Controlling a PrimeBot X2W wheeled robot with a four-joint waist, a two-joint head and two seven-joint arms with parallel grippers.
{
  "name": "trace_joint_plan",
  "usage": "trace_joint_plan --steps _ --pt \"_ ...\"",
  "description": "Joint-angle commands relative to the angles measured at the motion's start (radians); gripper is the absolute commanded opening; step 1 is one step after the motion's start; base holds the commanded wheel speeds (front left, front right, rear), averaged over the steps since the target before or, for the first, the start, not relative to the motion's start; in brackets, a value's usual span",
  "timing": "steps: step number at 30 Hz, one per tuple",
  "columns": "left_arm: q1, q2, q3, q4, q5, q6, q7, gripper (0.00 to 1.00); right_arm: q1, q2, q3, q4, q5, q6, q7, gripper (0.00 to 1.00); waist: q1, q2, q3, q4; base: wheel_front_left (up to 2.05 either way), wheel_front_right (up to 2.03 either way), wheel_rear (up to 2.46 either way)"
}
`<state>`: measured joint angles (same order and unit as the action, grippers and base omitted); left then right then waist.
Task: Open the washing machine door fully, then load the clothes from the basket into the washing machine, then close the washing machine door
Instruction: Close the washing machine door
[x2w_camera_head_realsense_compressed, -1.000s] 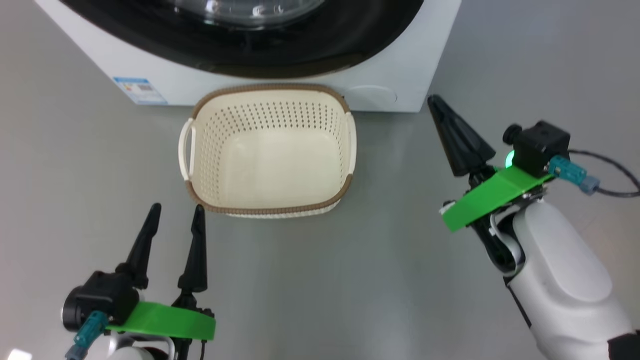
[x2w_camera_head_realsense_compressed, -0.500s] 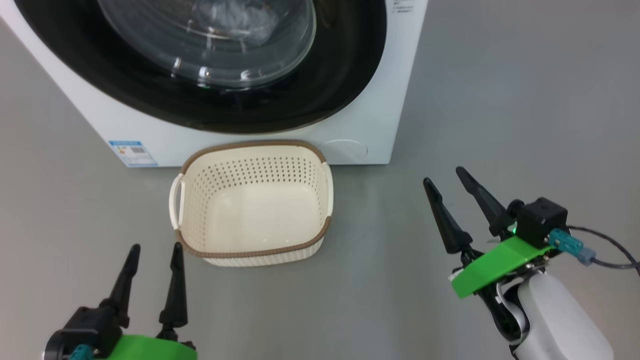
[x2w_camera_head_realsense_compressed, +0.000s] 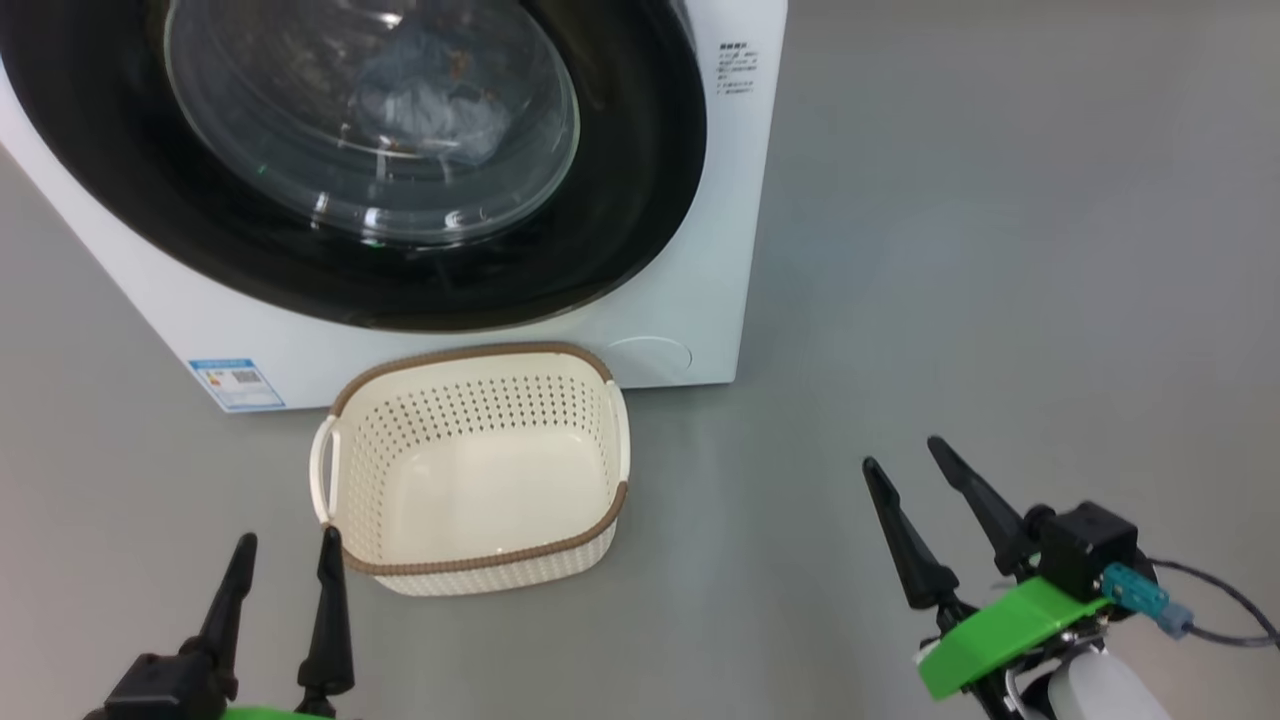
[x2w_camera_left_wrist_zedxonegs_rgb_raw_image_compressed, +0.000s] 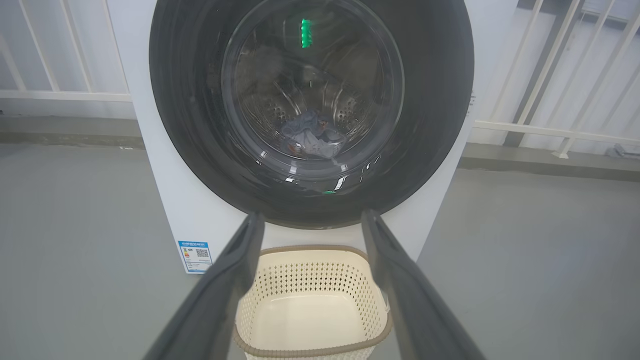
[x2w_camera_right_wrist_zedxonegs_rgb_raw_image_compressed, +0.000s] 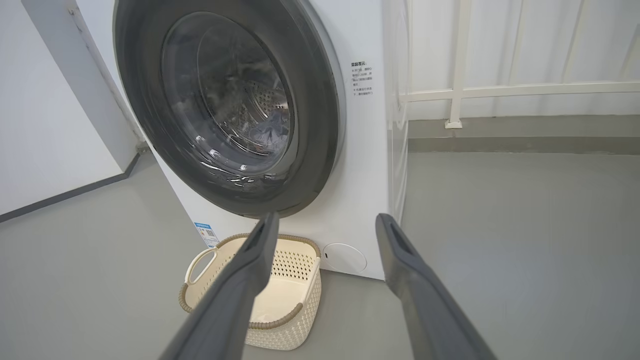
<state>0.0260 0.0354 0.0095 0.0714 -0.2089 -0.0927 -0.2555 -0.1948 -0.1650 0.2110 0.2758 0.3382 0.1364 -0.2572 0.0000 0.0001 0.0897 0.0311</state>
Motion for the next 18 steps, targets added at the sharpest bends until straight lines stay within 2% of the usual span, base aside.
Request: trace_joint_plan --steps 1,18 --pt "-0.005 0.015 0.038 -0.02 -0.005 -0.002 -0.006 1.0 0.013 0.003 0.013 -0.03 -0.02 -0.006 -0.005 1.0 0.0 -0.0001 -0.02 -0.012 0.0 0.0 0.0" --pt "0.077 0.015 0.07 -0.016 0.023 0.01 -0.006 1.0 0.146 0.045 -0.074 -0.067 -0.073 -0.006 -0.005 1.0 0.0 -0.0001 -0.093 -0.029 0.0 0.0 0.0"
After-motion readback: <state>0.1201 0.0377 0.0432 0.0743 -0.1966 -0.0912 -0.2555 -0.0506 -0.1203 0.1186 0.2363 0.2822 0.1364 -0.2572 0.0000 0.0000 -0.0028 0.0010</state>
